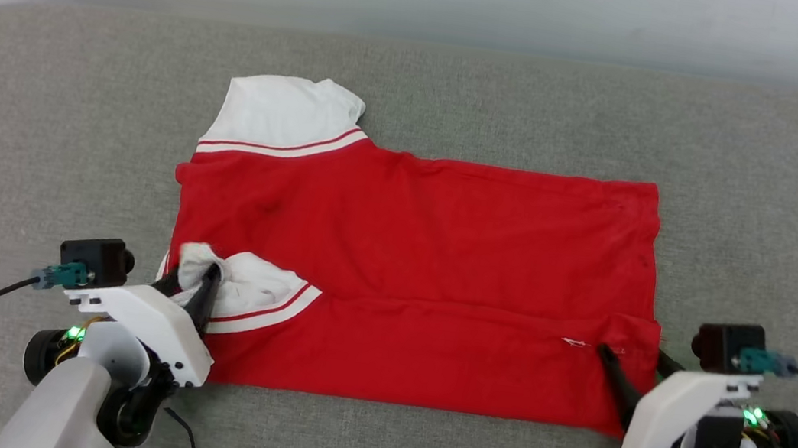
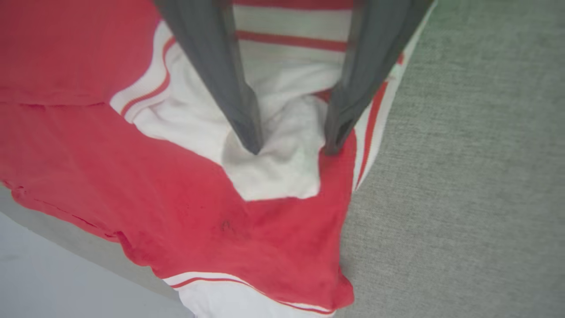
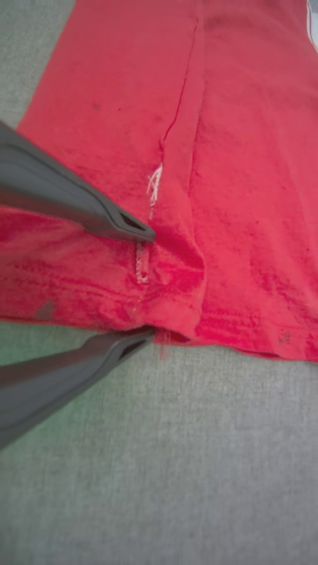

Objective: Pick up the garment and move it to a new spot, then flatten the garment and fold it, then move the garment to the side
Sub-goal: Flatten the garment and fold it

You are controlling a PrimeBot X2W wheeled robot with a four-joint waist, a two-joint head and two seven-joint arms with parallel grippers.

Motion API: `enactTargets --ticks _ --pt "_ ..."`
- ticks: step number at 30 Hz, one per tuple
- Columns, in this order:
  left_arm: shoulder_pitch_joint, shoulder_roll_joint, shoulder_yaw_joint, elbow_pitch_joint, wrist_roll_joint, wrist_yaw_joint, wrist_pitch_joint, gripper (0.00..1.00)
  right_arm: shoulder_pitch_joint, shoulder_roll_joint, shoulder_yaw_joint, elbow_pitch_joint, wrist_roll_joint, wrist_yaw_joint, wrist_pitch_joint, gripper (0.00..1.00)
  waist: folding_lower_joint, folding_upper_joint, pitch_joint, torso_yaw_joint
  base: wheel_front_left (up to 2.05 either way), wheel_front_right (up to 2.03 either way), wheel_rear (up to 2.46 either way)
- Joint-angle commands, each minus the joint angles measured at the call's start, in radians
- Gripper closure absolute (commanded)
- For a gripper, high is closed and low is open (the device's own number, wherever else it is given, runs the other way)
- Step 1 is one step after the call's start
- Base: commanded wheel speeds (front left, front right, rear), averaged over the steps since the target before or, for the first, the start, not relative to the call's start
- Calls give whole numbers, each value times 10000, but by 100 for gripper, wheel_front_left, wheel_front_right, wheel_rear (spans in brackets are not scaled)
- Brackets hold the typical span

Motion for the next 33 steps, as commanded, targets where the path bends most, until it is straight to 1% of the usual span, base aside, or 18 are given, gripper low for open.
enactTargets --ticks 1,5,9,12,13,14,15,18,19,20,22,23,27,29,33 --pt "84 26 82 80 -103 -62 -70 0 251 -122 -28 26 62 -18 -323 0 -2 -1 -199 -33 0 0 0" --pt "249 232 177 182 -266 -133 92 0 610 -169 -114 -314 153 -13 -1482 0 -2 -1 -657 -47 0 0 0" --pt "434 584 184 -99 -315 -110 507 0 1015 -197 -318 -966 5 -13 -2591 0 -2 -1 -1109 -120 0 0 0" --pt "619 992 105 -474 -354 -120 1146 0 1343 -101 -501 -1544 -254 -13 -3095 0 -2 -1 -1373 -203 0 0 0" --pt "619 992 105 -474 -354 -120 1146 0 1343 -101 -501 -1544 -254 -13 -3095 0 -2 -1 -1373 -203 0 0 0" --pt "775 1290 -19 -831 -339 -78 1765 0 1614 -10 -630 -1963 -596 -13 -3343 0 -2 -1 -1480 -268 0 0 0" --pt "867 1471 -47 -1001 -392 -64 2119 0 1733 36 -653 -2209 -784 -13 -3457 0 -2 -1 -1500 -314 0 0 0" --pt "1173 1968 -6 -1532 -690 37 3253 0 2092 264 -703 -2895 -1081 -13 -3608 0 -2 -1 -1474 -487 0 0 0" --pt "1173 1968 -6 -1532 -690 37 3253 0 2092 264 -703 -2895 -1081 -13 -3608 0 -2 -1 -1474 -487 0 0 0" --pt "1416 2243 -4 -1877 -890 184 4005 0 2312 409 -673 -3273 -1210 -13 -3615 0 -2 -1 -1405 -620 0 0 0" --pt "1679 2486 -35 -2213 -1089 313 4776 0 2460 544 -644 -3618 -1306 -13 -3618 0 -2 -1 -1277 -762 0 0 0" --pt "1679 2486 -35 -2213 -1089 313 4776 0 2460 544 -644 -3618 -1306 -13 -3618 0 -2 -1 -1277 -762 0 0 0" --pt "1923 2806 -4 -2635 -1462 491 5754 0 2665 753 -579 -4064 -1315 -13 -3637 0 -2 -1 -951 -989 0 0 0" --pt "1970 2875 18 -2691 -1557 632 6023 0 2681 812 -535 -4160 -1329 -13 -3633 0 -2 -1 -772 -1086 0 0 0" --pt "1927 2751 17 -2353 -1833 705 6369 0 2576 896 -483 -4195 -1225 -12 -3636 0 -2 -1 -473 -1247 0 0 0"
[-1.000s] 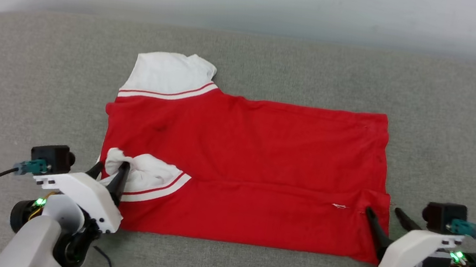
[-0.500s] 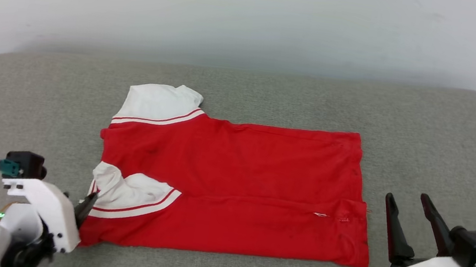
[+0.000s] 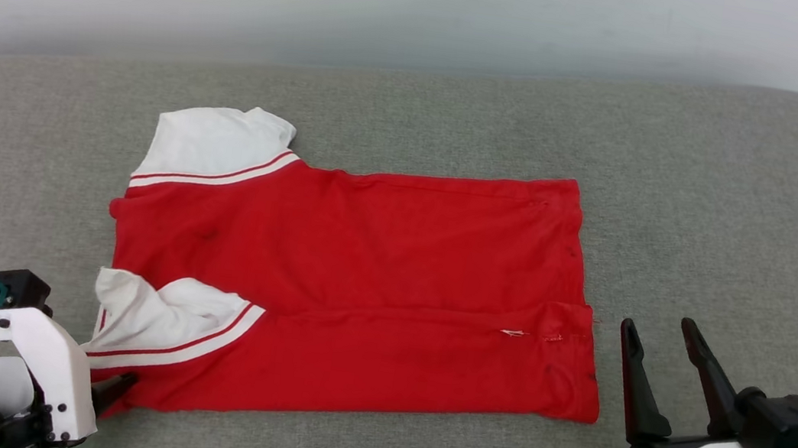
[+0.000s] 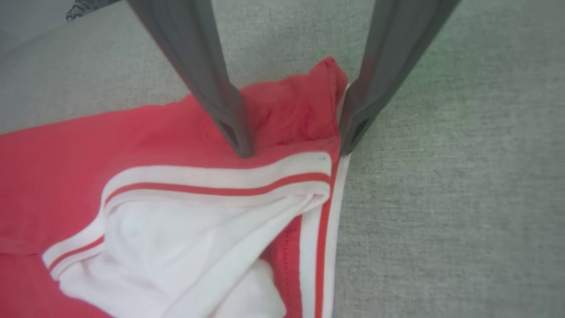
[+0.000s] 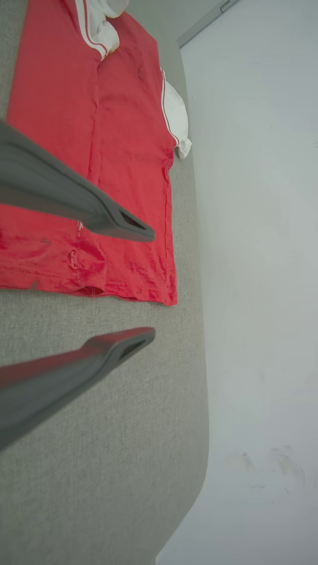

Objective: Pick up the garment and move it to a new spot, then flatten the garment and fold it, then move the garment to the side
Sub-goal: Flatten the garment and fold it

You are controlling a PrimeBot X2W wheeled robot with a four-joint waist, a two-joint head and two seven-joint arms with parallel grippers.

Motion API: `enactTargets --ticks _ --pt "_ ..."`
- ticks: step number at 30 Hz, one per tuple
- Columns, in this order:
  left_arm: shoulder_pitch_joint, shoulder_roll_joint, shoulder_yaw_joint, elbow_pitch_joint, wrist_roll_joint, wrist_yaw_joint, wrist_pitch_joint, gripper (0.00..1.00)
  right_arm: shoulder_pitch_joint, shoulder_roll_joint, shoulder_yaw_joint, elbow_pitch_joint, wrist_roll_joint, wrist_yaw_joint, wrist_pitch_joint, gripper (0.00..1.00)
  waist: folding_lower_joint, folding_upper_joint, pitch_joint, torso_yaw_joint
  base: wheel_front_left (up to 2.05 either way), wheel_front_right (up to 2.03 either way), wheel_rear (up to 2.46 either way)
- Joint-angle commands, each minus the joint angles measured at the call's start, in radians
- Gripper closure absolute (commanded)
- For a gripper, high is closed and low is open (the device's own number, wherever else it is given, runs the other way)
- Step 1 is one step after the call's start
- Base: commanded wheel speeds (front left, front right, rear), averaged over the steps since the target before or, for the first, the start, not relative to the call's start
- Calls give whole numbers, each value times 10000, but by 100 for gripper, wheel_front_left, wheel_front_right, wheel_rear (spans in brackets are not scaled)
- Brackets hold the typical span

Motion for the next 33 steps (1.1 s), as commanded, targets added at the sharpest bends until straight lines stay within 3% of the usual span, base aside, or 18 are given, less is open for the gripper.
enactTargets --ticks 1,2,3,4,9,12,17,18,22,32,33 --pt "175 -201 -153 234 -57 54 135 1 -8 58 3 -1 106 -8 -22 0 1 0 88 -103 0 0 0" --pt "273 -277 -226 361 -107 15 223 50 -40 58 20 -1 106 -8 -21 0 1 0 114 -147 0 0 0" --pt "381 -384 -303 488 -203 -43 288 71 -64 65 18 -11 127 -8 -16 0 1 0 137 -174 0 0 0" --pt "564 -688 -403 696 -392 -141 383 100 -49 74 -144 -67 64 -8 -31 0 1 0 136 -156 0 0 0" --pt "417 -753 -355 844 -271 -444 -271 100 154 81 -562 -138 63 -8 370 0 1 0 -4 84 0 0 0" --pt "103 -699 -194 688 3 -506 -1029 100 166 30 -759 -160 309 -6 1179 0 1 0 -135 306 0 0 0" --pt "-399 -688 -24 105 471 -394 -2041 100 32 -392 -1109 -15 1023 -8 4132 0 1 0 -166 733 0 0 0" --pt "-509 -708 -124 -420 753 -257 -2273 100 -133 -690 -1157 -77 1403 -6 6112 0 1 0 -43 990 0 0 0" --pt "-711 -716 -290 -1159 1029 -148 -2351 100 -435 -921 -1058 -118 1633 -6 7931 0 1 0 279 1291 0 0 0" --pt "-666 -904 -605 -1852 1240 139 -2212 100 -1280 -648 -499 1439 2049 -5 9333 0 1 0 905 1688 0 0 0" --pt "-645 -935 -600 -1859 1207 167 -2212 100 -1302 -592 -458 1610 2122 -5 9414 5 1 0 924 1696 0 0 0"
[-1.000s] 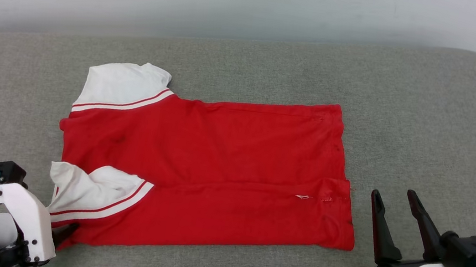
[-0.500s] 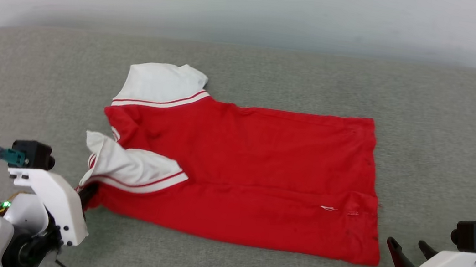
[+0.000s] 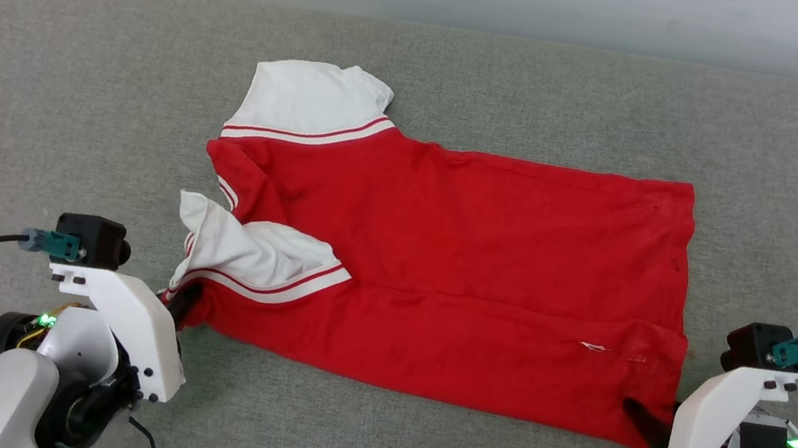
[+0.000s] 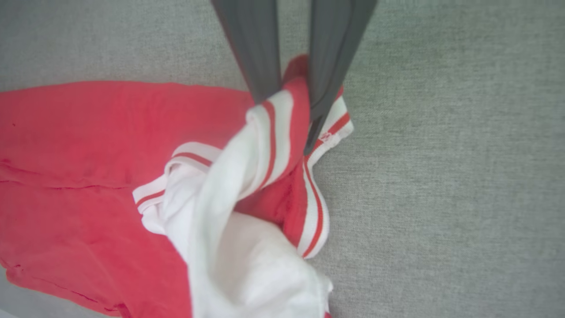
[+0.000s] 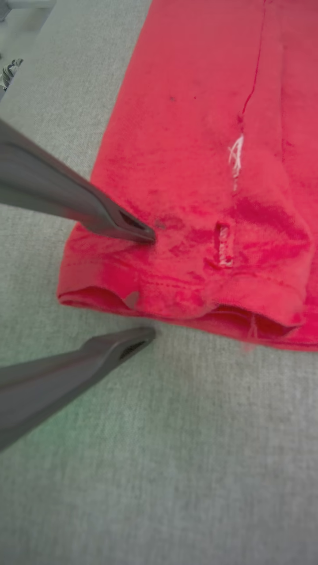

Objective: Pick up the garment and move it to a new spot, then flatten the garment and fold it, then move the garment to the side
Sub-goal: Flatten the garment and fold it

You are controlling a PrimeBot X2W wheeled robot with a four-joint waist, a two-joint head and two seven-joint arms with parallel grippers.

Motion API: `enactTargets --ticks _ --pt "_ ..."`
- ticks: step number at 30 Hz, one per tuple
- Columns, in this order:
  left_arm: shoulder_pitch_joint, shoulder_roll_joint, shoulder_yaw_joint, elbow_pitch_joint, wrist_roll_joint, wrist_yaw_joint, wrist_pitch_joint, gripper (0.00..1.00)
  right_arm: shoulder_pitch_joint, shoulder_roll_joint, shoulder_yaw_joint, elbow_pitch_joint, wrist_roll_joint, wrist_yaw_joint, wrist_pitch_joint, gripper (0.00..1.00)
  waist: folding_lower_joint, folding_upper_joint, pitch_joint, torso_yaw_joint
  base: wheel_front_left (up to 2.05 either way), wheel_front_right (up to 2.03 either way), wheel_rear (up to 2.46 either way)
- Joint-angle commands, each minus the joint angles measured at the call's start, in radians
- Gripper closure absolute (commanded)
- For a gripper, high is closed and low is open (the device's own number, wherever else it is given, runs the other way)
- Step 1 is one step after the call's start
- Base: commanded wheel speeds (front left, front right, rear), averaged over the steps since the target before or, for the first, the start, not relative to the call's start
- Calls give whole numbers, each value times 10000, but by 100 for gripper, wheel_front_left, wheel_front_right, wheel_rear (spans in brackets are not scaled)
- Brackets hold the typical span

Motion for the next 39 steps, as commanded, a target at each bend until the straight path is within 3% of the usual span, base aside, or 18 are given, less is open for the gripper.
enactTargets --ticks 1,2,11,18,23,29,30,31,32,35,39 --pt "73 -72 -8 -23 -8 51 -32 100 104 248 267 540 121 1 230 56 -1 0 55 38 0 0 0" --pt "94 -65 -8 -14 -3 82 -45 100 50 256 304 608 134 1 205 100 -1 0 53 31 0 0 0" --pt "746 -209 243 -18 -136 375 -543 100 -208 -118 515 427 407 -1 -245 100 -1 0 -474 -184 0 0 0" --pt "1571 -157 356 -271 -139 682 -817 100 157 -480 732 209 598 -2 -587 100 -1 0 -1552 -251 0 0 0" --pt "2348 -43 325 -618 -143 969 -695 100 732 -646 698 106 787 -2 -589 100 -1 0 -2342 -208 0 0 0" --pt "3072 -120 136 -819 -342 1124 -381 100 1328 -670 485 28 807 -2 -660 100 -1 0 -2493 -223 0 0 0" --pt "3088 -210 99 -760 -381 1089 -423 88 1420 -606 451 70 808 -2 -745 66 -1 0 -2478 -222 0 0 0" --pt "3063 -296 64 -671 -391 1071 -473 58 1532 -551 420 118 793 -2 -833 19 -1 0 -2460 -217 0 0 0" --pt "3009 -348 11 -566 -418 1040 -470 0 1639 -522 438 151 752 -2 -953 0 -1 0 -2443 -213 0 0 0" --pt "2844 -411 42 -370 -413 966 -637 0 1748 -412 462 128 726 -2 -1349 0 -1 0 -2401 -241 0 0 0" --pt "2490 -345 184 -102 -115 929 -1211 0 1795 -267 546 -151 523 -2 -2881 0 -1 0 -2408 -462 0 0 0"
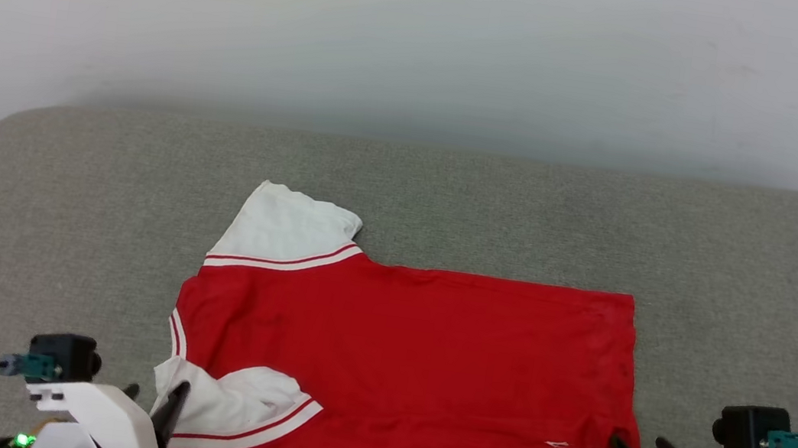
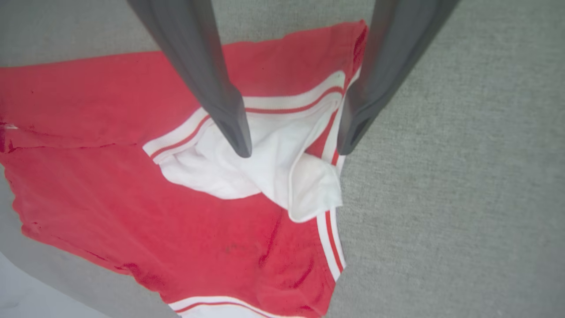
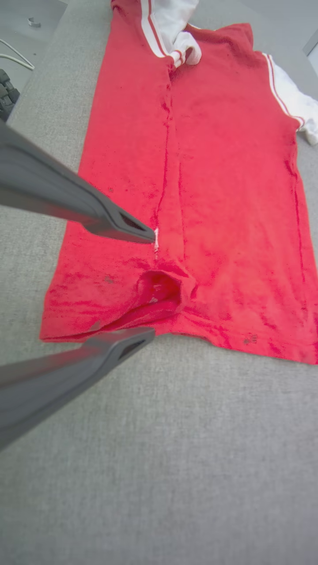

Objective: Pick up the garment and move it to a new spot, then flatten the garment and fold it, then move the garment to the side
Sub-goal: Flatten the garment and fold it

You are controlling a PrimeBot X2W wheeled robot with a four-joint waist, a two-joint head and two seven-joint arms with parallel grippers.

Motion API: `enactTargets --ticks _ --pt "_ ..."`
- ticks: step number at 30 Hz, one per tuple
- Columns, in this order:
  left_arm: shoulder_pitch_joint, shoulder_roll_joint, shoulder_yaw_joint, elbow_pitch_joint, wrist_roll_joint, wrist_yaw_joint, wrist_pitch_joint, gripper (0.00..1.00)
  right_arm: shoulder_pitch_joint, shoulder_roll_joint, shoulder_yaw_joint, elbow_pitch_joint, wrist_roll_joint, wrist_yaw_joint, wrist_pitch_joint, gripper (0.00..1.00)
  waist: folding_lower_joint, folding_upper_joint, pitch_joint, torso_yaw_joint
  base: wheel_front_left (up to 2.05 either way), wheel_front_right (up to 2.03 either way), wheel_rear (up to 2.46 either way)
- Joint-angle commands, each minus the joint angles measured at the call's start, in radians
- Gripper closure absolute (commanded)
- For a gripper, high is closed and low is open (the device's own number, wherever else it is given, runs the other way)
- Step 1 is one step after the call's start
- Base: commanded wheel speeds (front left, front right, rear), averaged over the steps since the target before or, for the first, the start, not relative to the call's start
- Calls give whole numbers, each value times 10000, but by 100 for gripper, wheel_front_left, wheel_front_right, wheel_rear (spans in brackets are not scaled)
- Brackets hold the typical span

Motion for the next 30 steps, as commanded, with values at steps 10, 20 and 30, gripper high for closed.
enactTargets --ticks 10,20,30 --pt "-1688 253 648 -385 1301 396 -2245 0 -453 479 -304 -868 -1607 -4 -3863 0 1 -1 216 -805 0 0 0" --pt "-4662 858 702 287 1143 -349 -1286 0 -1666 960 -114 -2360 -2669 -4 -5200 0 1 -1 2693 -1448 0 0 0" --pt "-7523 1965 373 2370 63 -1608 2278 0 -2288 1189 345 -2750 -2703 -4 -5518 0 1 -1 4380 -2062 0 0 0"
